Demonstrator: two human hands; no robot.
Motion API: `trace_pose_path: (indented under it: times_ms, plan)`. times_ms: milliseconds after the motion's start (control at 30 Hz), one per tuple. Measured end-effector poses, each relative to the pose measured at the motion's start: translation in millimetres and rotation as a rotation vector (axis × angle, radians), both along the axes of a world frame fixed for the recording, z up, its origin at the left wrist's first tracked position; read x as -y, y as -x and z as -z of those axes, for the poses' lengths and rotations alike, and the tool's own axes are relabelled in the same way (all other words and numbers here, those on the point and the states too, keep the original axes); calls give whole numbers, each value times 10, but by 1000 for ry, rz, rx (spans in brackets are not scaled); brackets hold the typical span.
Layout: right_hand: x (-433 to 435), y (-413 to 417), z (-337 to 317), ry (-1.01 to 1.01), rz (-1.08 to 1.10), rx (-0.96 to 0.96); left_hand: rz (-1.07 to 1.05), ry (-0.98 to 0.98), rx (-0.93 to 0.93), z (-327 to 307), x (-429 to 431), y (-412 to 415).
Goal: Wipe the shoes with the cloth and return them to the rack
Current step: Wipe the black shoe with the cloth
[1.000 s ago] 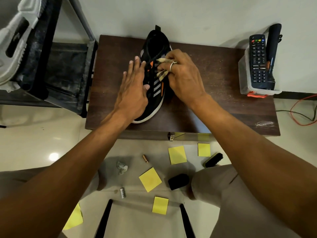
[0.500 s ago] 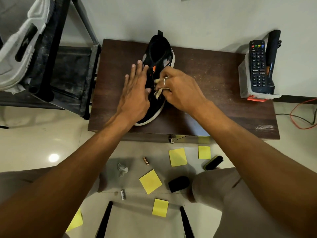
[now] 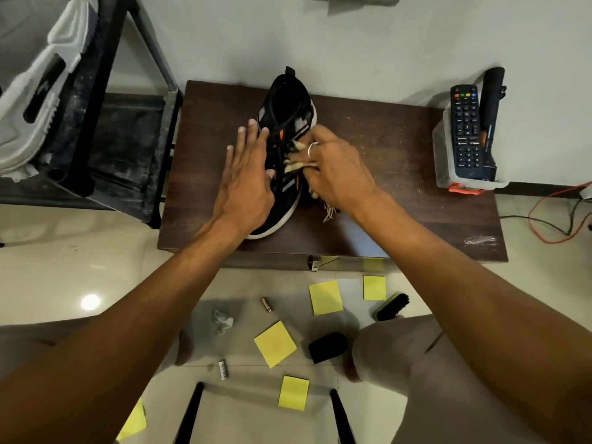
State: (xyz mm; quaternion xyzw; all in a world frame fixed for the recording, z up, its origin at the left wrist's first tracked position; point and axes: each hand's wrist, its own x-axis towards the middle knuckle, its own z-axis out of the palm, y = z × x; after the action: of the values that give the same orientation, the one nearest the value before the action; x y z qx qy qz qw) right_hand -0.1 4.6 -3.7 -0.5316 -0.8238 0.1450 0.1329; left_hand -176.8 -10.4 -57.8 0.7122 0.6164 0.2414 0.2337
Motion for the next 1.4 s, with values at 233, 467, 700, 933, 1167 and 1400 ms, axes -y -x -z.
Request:
trace_pose_path:
  times_ms: [233,467,700,933,1167,1400]
  plan:
    - [168,127,-60,160,-179,162,4,-10,-6,-2,15,-9]
    - [-8,7,9,-50,-53,27,6,0,13,7,3,4]
    - [-210,-32,139,-261,85,-51,12,3,16,-15,2,-2]
    - [-28,32,40,-25,-12,23,7,3,-6,-19,-3,-3]
    - [145,156,-15,184,-155,151,23,7,-13,-30,1,1]
    - [51,-116,-84,332,165,-349,8,31,16,-60,-19,-13]
